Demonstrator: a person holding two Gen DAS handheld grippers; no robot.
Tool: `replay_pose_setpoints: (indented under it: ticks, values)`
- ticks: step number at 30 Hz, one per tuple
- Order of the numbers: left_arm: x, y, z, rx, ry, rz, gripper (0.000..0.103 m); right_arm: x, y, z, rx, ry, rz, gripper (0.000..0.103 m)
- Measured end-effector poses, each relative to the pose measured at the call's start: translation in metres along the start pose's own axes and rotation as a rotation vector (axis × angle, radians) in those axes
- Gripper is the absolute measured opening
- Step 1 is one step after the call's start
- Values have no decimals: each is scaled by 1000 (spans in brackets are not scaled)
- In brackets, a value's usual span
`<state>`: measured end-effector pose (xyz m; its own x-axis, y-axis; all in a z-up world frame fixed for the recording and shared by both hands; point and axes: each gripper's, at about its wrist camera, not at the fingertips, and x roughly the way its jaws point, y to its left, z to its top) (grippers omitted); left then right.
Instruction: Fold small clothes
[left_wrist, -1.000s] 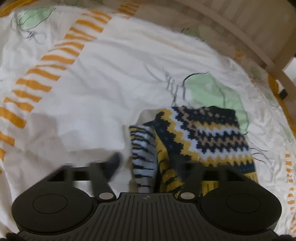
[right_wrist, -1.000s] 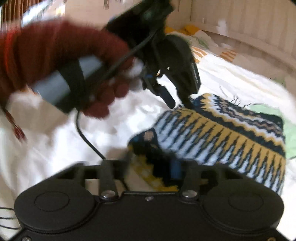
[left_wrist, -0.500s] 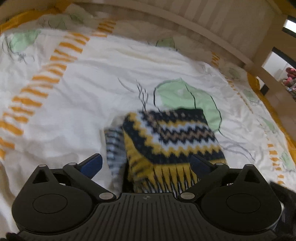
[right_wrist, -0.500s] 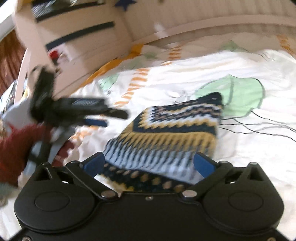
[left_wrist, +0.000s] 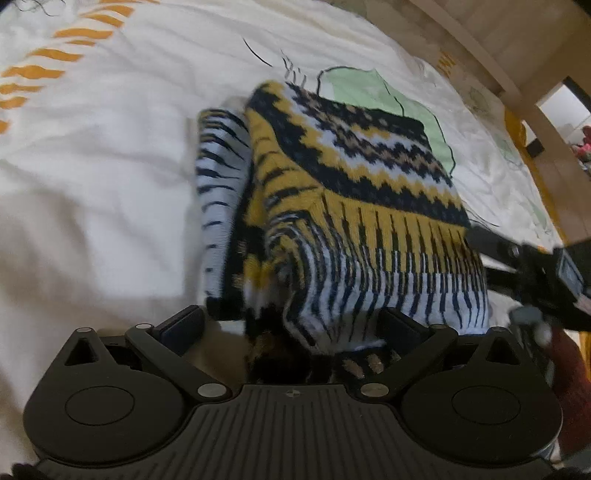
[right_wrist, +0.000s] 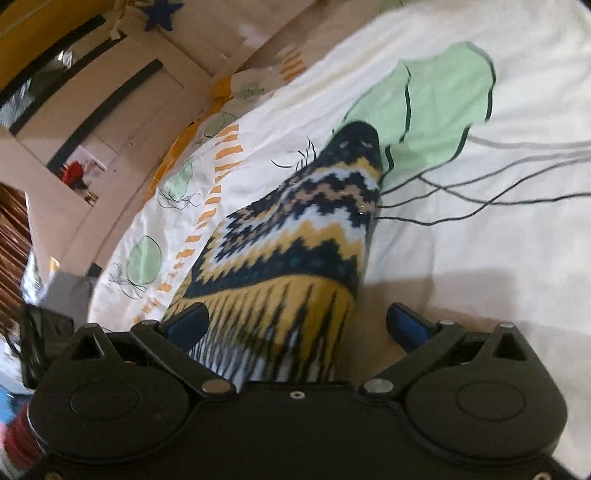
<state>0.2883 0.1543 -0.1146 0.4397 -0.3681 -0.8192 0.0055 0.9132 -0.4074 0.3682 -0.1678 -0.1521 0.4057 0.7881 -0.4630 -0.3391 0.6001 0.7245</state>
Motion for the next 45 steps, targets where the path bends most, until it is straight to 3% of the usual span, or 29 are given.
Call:
replay_pose_setpoints:
  ticks: [5, 9, 10, 11, 12, 13, 14, 20, 25, 27, 29, 30, 34, 36, 39, 42, 45]
  values:
    - [13, 0, 8, 3, -17, -52, 103, 22, -10, 11, 40, 4, 163, 103]
    - [14, 2, 9, -25, -43, -94, 101, 26, -10, 11, 73, -7, 201, 103]
    - [12, 2, 8, -15, -39, -111, 97, 24, -9, 10, 77, -8, 200, 95]
    - [10, 0, 8, 0, -34, -129, 86, 23, -6, 10, 79, -8, 184, 63]
    - [8, -2, 7, 7, -33, -142, 80, 19, -1, 9, 65, -11, 125, 47]
    - [4, -5, 4, 10, -28, -158, 71, 14, 3, 8, 48, -8, 85, 45]
    - [2, -9, 2, 14, -24, -164, 68, 9, 10, 8, 27, -6, 56, 45]
    - [-4, -50, -34, 57, 51, -240, 64, -48, 43, -6, -66, 3, -90, 44]
    - [-7, -97, -84, 150, 111, -240, 65, -106, 46, -32, -81, 68, -205, 46]
    - [-9, -108, -98, 187, 97, -176, 67, -120, 41, -43, -77, 101, -283, 56]
    - [-22, -113, -108, 206, 51, -112, 70, -131, 40, -53, -102, 82, -371, 82]
    - [-31, -113, -110, 199, 20, -86, 71, -138, 40, -59, -116, 59, -393, 84]
    - [-66, -111, -99, 161, -116, -34, 77, -166, 43, -72, -100, -85, -364, 85]
    - [-69, -109, -81, 133, -138, -39, 77, -174, 50, -71, -152, -155, -370, 86]
    - [-62, -109, -58, 84, -136, -82, 77, -178, 57, -69, -226, -219, -368, 87]
    - [-37, -113, -40, 44, -88, -122, 76, -178, 53, -72, -223, -239, -327, 88]
    - [-15, -118, -32, 48, -56, -72, 73, -173, 48, -74, -226, -228, -338, 88]
